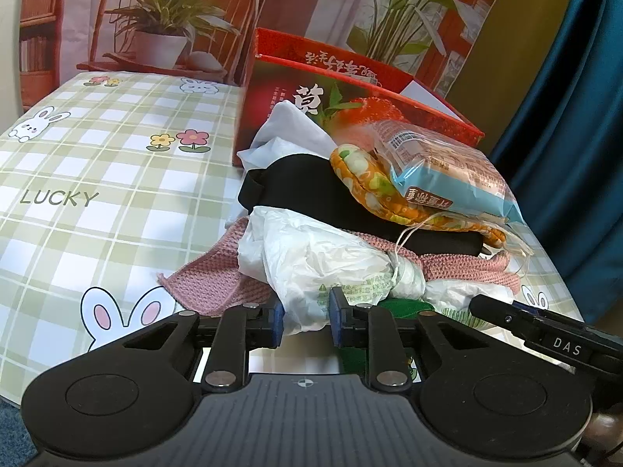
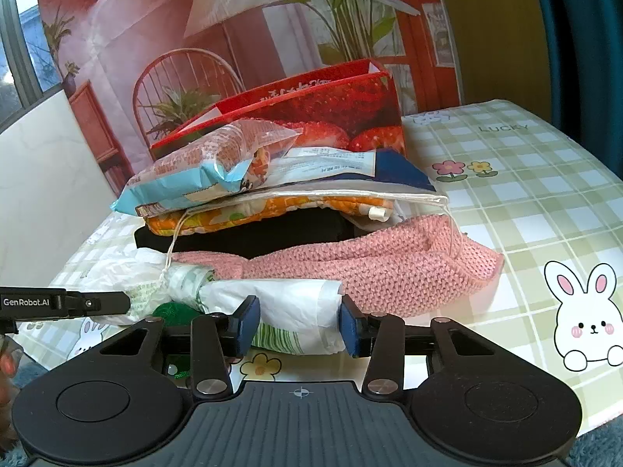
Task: Organize soft objects
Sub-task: 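Close the left tool on the white bag while the right tool grips its other end, then lift the white bag with both tools and carry it over the red box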
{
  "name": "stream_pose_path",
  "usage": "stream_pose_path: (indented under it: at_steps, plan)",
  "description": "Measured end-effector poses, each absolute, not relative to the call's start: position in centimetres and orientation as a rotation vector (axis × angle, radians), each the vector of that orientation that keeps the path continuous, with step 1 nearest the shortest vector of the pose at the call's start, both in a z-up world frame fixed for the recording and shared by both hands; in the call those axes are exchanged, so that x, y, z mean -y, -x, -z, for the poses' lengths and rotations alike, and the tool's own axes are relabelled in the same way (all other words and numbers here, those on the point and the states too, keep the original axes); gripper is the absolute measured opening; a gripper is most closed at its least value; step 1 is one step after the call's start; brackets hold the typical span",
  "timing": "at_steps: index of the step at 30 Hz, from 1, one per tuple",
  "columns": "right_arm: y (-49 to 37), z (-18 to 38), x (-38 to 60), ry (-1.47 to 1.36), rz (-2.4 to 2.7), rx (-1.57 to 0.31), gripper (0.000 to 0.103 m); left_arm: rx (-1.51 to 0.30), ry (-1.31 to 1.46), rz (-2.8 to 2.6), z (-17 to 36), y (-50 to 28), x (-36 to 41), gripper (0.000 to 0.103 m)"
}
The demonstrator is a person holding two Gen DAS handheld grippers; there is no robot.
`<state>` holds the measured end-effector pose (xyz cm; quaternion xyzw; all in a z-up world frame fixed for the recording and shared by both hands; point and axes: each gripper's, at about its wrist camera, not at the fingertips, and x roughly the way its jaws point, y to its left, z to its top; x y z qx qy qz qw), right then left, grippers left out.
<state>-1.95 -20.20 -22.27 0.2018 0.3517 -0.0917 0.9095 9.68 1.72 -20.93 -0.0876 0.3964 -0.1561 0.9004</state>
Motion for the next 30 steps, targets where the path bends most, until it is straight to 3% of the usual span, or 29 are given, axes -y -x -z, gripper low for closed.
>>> stream_pose_path:
  at_steps: [10, 22, 30]
  plan:
    - [1.9, 22.3, 20.2, -0.424, 0.189, -0.733, 0.04, -0.847, 0.184, 0.332, 21.4, -9.9, -1.8, 0.024]
    - [1.9, 22.3, 20.3, -0.434, 0.176, -0.728, 0.037, -0.813, 0.13, 0.317, 20.8, -9.5, -1.4, 0.01]
    - [2.5, 21.0, 20.1, -0.422, 0.16, -0.679, 0.025, -0.727, 0.102, 0.32, 19.0, -8.4, -1.7, 0.007]
